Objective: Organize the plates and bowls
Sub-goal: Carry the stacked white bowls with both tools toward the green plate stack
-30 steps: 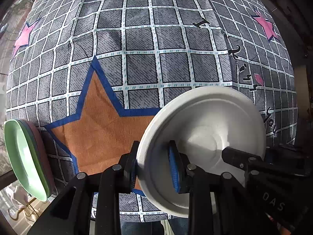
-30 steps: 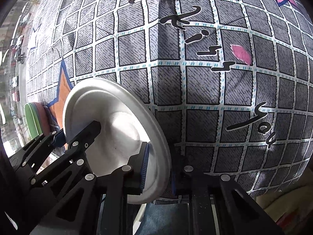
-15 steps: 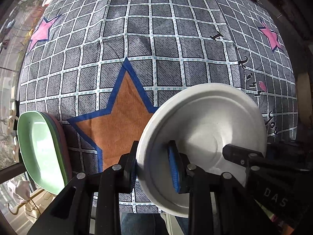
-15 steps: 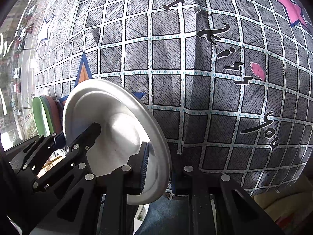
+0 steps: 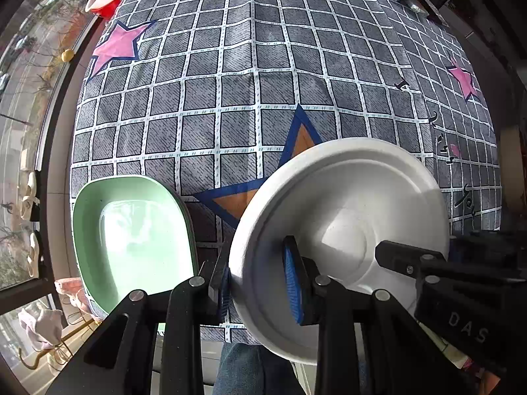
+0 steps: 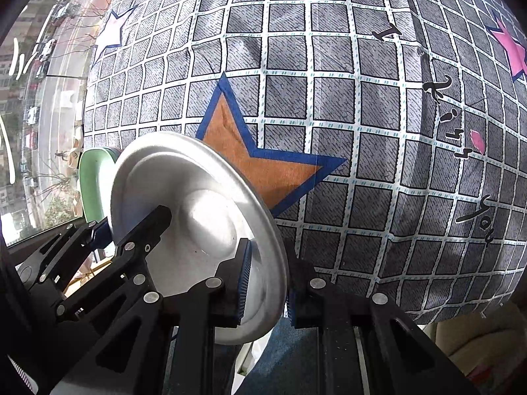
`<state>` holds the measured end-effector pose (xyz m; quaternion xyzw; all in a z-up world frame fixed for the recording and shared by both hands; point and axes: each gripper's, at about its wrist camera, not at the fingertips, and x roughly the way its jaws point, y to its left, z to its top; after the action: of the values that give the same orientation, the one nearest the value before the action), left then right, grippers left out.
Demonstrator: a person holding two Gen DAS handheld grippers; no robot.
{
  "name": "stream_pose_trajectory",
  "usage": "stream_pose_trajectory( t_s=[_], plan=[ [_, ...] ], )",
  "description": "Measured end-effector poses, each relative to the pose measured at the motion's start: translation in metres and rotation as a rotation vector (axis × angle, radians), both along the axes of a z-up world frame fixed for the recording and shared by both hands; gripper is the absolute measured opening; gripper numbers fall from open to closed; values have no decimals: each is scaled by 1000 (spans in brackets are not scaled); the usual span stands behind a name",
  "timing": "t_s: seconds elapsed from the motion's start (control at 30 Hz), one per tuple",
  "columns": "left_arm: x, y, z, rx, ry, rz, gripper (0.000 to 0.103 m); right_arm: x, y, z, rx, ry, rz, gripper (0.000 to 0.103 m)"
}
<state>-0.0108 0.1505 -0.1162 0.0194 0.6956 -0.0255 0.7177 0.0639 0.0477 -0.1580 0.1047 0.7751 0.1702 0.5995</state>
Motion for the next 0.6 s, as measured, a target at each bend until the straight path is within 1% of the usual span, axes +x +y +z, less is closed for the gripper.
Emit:
stream_pose_trajectory(
  t_s=[0.17,0.2,0.27,0.37,0.47,0.53,0.6],
  plan=[
    [11,69,15,-1,-28,38,31,0,40,15,10,-30,13,21],
    [17,90,13,-2,-32,49,31,0,48,18,14,-40,18,21],
    [21,110,18,4,-45,66,31,1,64,24,22,-53,27,21],
    [19,134,26,24,-60,101,31,3,92,31,38,-71,51,21],
    [15,154,25,46,-64,142,31,4,116,29,48,-83,83,21],
    [12,156,20,51,-57,178,31,4,138,28,55,-91,113,21],
    [11,170,13,57,-47,207,31,8,157,24,59,-98,138,21]
  ],
)
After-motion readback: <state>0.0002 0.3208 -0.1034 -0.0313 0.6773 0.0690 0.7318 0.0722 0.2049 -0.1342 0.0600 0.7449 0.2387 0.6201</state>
